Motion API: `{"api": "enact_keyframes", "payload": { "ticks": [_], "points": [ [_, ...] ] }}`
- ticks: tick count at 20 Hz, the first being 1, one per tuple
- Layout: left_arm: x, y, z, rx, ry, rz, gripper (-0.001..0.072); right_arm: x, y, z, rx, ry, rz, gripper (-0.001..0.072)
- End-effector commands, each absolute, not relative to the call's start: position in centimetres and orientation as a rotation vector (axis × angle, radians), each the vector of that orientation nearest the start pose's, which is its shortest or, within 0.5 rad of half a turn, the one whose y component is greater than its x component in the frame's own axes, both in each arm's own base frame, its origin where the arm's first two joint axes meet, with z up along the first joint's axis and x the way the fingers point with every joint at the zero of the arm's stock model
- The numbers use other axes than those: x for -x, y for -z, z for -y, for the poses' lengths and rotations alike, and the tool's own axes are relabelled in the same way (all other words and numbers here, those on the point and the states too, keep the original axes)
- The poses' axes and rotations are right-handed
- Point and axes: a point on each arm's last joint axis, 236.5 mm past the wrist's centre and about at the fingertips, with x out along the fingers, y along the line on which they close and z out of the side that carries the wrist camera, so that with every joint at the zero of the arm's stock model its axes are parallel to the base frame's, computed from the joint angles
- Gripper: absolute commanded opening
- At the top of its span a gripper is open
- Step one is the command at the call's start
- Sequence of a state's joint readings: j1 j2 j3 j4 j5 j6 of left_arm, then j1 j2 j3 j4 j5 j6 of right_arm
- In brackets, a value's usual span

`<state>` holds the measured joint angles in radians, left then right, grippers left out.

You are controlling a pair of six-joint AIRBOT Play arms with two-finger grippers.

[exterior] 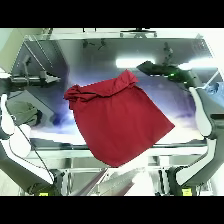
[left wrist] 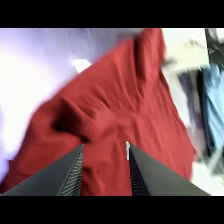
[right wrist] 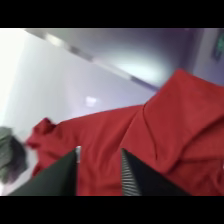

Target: Fold the shirts.

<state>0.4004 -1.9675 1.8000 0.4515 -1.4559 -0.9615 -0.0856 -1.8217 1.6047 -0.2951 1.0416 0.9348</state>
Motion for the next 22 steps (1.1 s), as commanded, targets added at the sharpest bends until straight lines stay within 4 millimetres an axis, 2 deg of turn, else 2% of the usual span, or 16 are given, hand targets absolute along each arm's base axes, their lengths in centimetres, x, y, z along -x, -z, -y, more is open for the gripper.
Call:
{"api": "enact_keyframes", "payload": {
  "ticks": [1, 3, 5, 7, 9, 10, 11, 12, 14, 18, 22],
  "points": [
    [-54.1, -4.5, -3.5, 0.642, 0.673, -0.926, 0.0297, -50.7, -7.7, -11.0, -0.724, -0.771, -0.967, 0.0223],
    [-52.5, -2.0, -3.5, 0.551, 0.651, -1.046, 0.0297, -46.6, -5.1, -8.7, -0.692, -0.695, -1.149, 0.0224],
    [-51.7, 0.8, -2.9, 0.491, 0.626, -1.124, 0.0297, -42.3, -3.1, -7.6, -0.683, -0.643, -1.261, 0.0223],
    [-51.1, 3.3, -1.4, 0.456, 0.629, -1.179, 0.0297, -38.3, -1.6, -6.9, -0.699, -0.587, -1.324, 0.0224],
    [-50.3, 4.7, 0.7, 0.418, 0.702, -1.208, 0.0297, -34.4, -0.1, -5.8, -0.721, -0.516, -1.371, 0.0229],
    [-50.1, 5.5, 1.6, 0.393, 0.717, -1.23, 0.0298, -32.5, 0.6, -5.2, -0.761, -0.457, -1.399, 0.0353],
    [-49.9, 6.5, 1.9, 0.356, 0.71, -1.259, 0.0297, -30.8, 1.2, -4.7, -0.799, -0.407, -1.425, 0.0627],
    [-49.6, 7.8, 1.8, 0.3, 0.693, -1.297, 0.0298, -29.3, 1.8, -4.2, -0.841, -0.358, -1.441, 0.071],
    [-49.2, 9.5, 1.5, 0.208, 0.662, -1.35, 0.0298, -27.2, 2.7, -3.3, -0.937, -0.27, -1.458, 0.071],
    [-50.0, 9.8, 2.5, 0.177, 0.657, -1.33, 0.0298, -24.3, 4.5, -1.9, -0.882, -0.194, -1.521, 0.0708],
    [-49.2, 9.1, 3.9, 0.213, 0.712, -1.34, 0.0297, -24.1, 4.7, -1.7, -0.879, -0.179, -1.534, 0.0706]
  ]
}}
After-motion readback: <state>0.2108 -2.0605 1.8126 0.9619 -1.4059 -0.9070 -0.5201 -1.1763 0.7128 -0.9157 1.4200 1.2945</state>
